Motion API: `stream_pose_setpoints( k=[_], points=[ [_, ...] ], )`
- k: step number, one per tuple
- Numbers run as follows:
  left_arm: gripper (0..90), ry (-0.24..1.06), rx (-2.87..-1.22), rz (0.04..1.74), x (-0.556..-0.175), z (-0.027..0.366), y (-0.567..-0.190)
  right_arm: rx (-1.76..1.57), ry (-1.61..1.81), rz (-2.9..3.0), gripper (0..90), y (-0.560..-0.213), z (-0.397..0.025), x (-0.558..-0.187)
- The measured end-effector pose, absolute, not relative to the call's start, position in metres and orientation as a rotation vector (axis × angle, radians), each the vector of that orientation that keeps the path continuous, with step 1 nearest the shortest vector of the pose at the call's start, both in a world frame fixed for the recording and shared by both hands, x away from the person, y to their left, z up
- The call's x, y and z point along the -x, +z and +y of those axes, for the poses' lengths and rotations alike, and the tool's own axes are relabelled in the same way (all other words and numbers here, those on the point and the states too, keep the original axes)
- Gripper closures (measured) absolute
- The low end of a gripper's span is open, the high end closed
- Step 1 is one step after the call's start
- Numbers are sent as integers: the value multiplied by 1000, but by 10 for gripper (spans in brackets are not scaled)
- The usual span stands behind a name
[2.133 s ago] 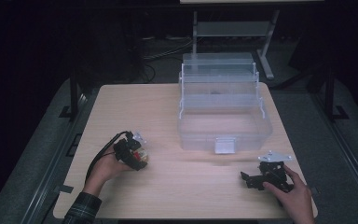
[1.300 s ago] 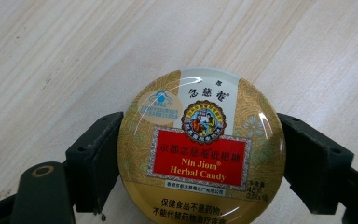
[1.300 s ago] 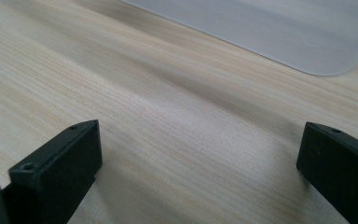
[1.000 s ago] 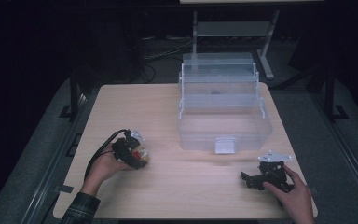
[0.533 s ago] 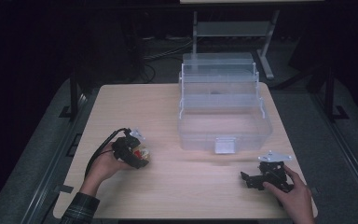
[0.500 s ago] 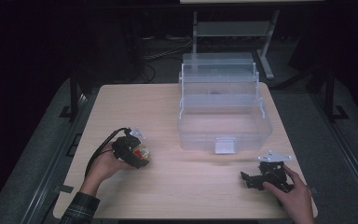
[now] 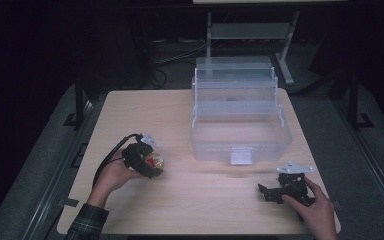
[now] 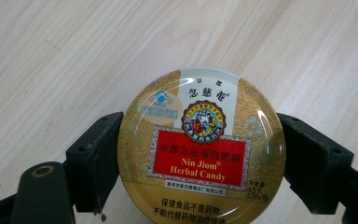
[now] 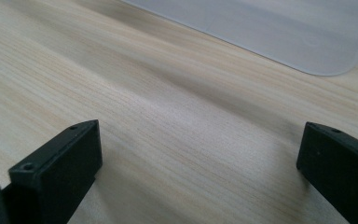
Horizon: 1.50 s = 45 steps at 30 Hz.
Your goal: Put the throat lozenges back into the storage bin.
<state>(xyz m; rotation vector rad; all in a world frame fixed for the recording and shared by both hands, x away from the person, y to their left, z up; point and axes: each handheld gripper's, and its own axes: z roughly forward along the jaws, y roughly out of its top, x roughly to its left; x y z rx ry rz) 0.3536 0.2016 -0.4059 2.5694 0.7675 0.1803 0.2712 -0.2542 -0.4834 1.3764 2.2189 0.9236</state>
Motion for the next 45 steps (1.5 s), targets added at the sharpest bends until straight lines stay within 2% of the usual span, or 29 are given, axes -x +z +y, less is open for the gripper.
stream_pose_setpoints(
  k=[45],
  points=[
    [198, 189, -2541, 659, -369, 166, -365, -1376, 924, 2219, 0, -483, -254, -271]
  ],
)
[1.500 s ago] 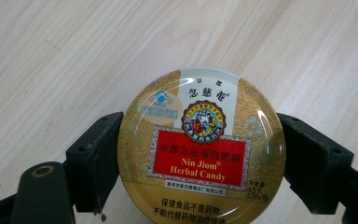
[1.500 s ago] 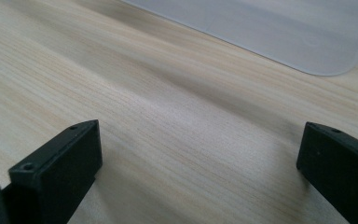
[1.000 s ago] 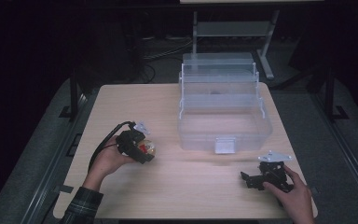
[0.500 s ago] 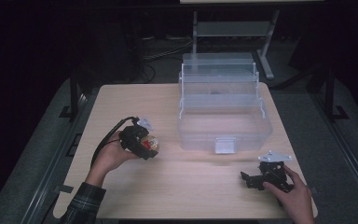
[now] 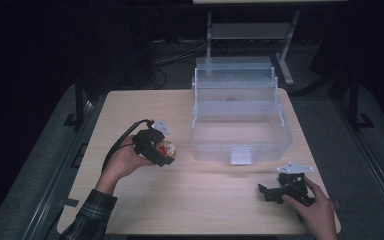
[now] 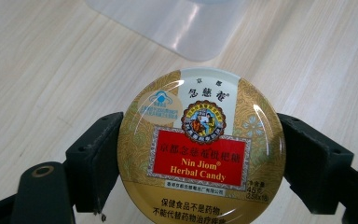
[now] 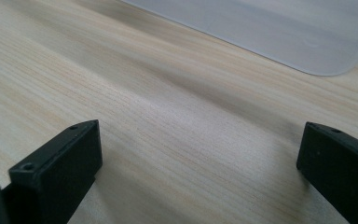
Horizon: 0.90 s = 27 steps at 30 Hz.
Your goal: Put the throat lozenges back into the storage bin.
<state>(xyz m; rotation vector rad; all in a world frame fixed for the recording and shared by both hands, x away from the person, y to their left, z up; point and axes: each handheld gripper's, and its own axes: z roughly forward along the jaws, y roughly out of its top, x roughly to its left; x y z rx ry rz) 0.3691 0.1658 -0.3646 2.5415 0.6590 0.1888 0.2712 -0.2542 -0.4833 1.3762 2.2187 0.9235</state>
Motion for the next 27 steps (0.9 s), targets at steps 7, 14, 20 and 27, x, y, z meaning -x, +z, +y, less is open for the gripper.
stream_pose_setpoints(
  k=[7, 14, 20, 27],
  points=[
    [198, 194, -2547, 638, -373, 160, -357, -1377, 924, 2219, 0, -483, -254, -271],
    [199, 188, -2548, 625, -376, 155, -351, -1377, 924, 2219, 0, -483, -254, -271],
    [199, 194, -2547, 605, -379, 150, -344, -1377, 924, 2219, 0, -483, -254, -271],
    [199, 196, -2545, 598, -383, 142, -340, -1378, 927, 2219, 0, -483, -254, -271]
  ],
)
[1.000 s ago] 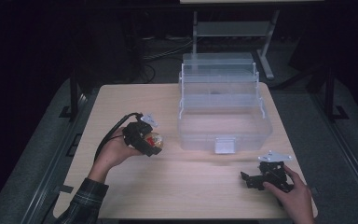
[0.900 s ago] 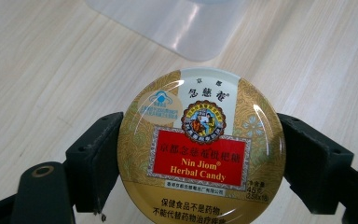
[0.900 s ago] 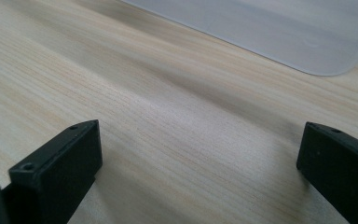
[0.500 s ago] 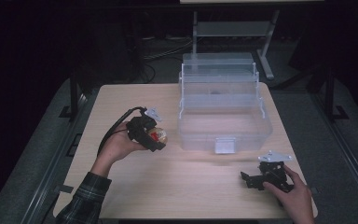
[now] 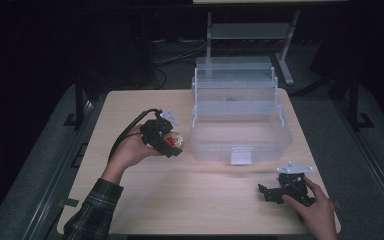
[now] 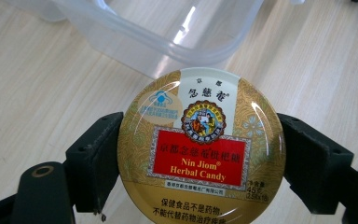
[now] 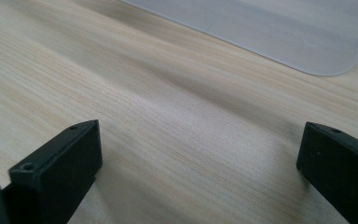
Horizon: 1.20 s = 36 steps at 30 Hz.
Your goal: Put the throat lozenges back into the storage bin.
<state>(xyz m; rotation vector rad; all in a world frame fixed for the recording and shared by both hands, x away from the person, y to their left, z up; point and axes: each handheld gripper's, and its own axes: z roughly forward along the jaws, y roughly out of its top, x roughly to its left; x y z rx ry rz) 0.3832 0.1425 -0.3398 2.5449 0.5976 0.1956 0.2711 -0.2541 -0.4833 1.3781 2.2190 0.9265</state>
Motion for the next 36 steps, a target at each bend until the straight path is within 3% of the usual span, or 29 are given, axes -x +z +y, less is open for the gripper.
stream_pose_setpoints(
  k=[36],
  points=[
    [199, 173, -2564, 514, -417, 87, -331, -1375, 927, 2220, 0, -483, -254, -271]
  ],
)
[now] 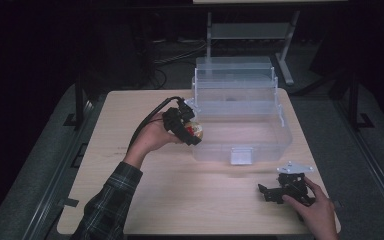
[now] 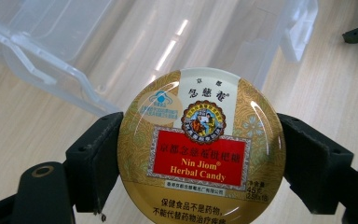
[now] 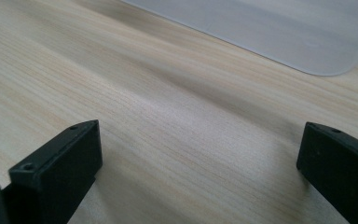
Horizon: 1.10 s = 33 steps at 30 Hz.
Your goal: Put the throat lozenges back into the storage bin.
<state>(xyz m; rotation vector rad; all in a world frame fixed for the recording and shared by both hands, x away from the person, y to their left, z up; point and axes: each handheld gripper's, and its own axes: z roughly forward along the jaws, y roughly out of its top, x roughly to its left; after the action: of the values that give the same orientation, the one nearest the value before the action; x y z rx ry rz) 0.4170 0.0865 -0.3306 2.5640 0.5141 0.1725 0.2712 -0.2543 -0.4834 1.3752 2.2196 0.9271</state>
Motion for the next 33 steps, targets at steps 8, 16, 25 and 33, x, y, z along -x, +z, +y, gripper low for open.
stream_pose_setpoints(
  k=[8, 16, 25, 33],
  points=[
    [199, 174, -2573, 499, -424, 73, -329, -1376, 927, 2219, 0, -483, -254, -271],
    [199, 182, -2582, 479, -430, 61, -329, -1376, 927, 2220, 0, -483, -254, -271],
    [199, 170, -2588, 477, -436, 53, -338, -1376, 927, 2219, 0, -483, -254, -271],
    [198, 166, -2594, 471, -439, 49, -343, -1376, 926, 2220, 0, -483, -254, -271]
  ],
)
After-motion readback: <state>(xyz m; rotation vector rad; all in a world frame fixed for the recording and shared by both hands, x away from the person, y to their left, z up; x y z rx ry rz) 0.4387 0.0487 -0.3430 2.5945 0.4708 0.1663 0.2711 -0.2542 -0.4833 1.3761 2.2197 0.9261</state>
